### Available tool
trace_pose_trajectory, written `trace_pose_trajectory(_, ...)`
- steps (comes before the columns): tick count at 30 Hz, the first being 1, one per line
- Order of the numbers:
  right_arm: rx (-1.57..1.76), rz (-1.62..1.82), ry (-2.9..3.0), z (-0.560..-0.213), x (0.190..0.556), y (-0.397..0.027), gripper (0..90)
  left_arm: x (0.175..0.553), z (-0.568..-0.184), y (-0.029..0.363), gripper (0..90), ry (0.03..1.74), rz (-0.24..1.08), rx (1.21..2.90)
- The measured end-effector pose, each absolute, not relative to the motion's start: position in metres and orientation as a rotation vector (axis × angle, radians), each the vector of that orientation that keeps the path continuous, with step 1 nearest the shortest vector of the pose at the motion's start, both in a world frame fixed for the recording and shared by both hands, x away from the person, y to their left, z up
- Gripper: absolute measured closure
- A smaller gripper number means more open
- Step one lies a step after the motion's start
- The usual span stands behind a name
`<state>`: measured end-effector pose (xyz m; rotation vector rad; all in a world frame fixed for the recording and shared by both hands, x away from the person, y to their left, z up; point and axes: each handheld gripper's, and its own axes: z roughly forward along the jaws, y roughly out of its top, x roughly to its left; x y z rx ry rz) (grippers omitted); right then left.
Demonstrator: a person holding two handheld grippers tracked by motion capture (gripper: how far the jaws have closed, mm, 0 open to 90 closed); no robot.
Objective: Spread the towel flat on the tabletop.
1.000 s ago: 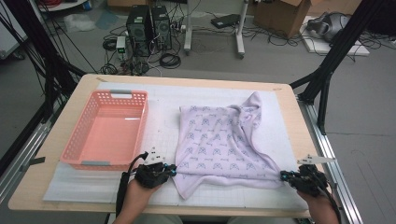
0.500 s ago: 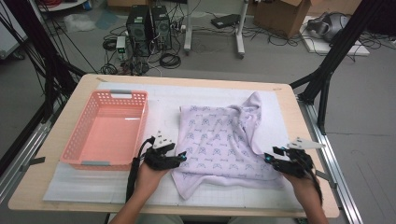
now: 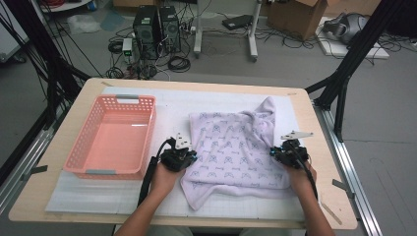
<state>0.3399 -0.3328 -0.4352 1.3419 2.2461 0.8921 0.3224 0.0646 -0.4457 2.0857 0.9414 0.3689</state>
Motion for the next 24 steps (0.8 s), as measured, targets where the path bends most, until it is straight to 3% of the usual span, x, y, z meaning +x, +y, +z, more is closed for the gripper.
trace_pose_trajectory(7,1.421,0.928,2.317,-0.434,0.297,-0.375,84.7,0.287,-0.45,0.089,85.8,0.893,0.274,2.042)
trace_pose_trajectory(12,1.393,0.973,2.428,-0.429,0.266,-0.383,83.7,0.263,-0.446,0.092,85.2,0.813,0.233,2.049)
trace_pose_trajectory(13,1.38,0.983,2.434,-0.426,0.264,-0.383,78.6,0.263,-0.445,0.092,82.9,0.807,0.238,2.037)
trace_pose_trajectory(15,1.374,1.018,2.391,-0.419,0.264,-0.382,65.5,0.269,-0.441,0.091,61.7,0.841,0.252,1.999)
trace_pose_trajectory(17,1.357,1.12,2.313,-0.409,0.269,-0.381,58.3,0.278,-0.436,0.091,50.0,0.868,0.282,1.96)
trace_pose_trajectory(24,1.283,1.157,2.222,-0.404,0.312,-0.341,60.9,0.32,-0.428,0.085,44.1,0.921,0.381,1.894)
